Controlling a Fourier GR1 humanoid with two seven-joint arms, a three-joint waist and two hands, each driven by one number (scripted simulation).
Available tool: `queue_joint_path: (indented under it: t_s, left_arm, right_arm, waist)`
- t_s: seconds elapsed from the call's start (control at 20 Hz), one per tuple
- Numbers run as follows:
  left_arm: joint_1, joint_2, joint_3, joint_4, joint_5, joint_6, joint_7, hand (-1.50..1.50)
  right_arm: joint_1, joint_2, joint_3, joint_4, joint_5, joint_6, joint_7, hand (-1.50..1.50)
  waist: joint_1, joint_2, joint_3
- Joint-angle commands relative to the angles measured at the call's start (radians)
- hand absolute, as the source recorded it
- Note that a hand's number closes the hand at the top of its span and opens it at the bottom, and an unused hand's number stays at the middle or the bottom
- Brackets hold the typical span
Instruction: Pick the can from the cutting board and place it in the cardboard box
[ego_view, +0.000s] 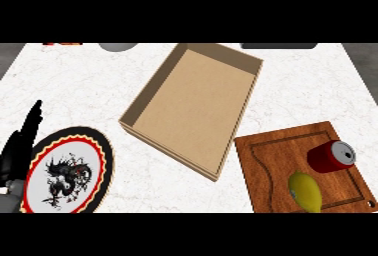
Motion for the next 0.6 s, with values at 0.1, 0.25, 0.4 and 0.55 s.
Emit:
queue_joint_path:
  t_s: [0.1, 0.25, 0.4, 0.55]
  left_arm:
    - [-0.04, 0.002, 0.016, 0.003, 0.002, -0.035, 0.045, 0.0]
    - [-0.058, 0.003, 0.027, 0.037, -0.02, -0.042, 0.022, 0.0]
    - [-0.04, -0.025, 0.05, 0.078, -0.03, -0.043, -0.036, 0.0]
    - [-0.056, -0.035, 0.065, 0.071, -0.037, -0.081, 0.008, 0.0]
  right_arm:
    - [-0.068, -0.084, 0.107, -0.067, 0.111, 0.1, 0.232, -1.5]
    - [-0.17, -0.09, 0.156, -0.066, 0.125, 0.186, 0.344, -1.5]
    - [-0.204, -0.057, 0.181, -0.104, 0.117, 0.257, 0.425, -1.5]
    - [-0.226, -0.032, 0.176, -0.034, 0.188, 0.272, 0.409, -1.5]
  waist:
    - [0.006, 0.0, 0.0]
    - [0.011, 0.001, 0.0]
    - [0.004, 0.0, 0.0]
    - [-0.001, -0.001, 0.001]
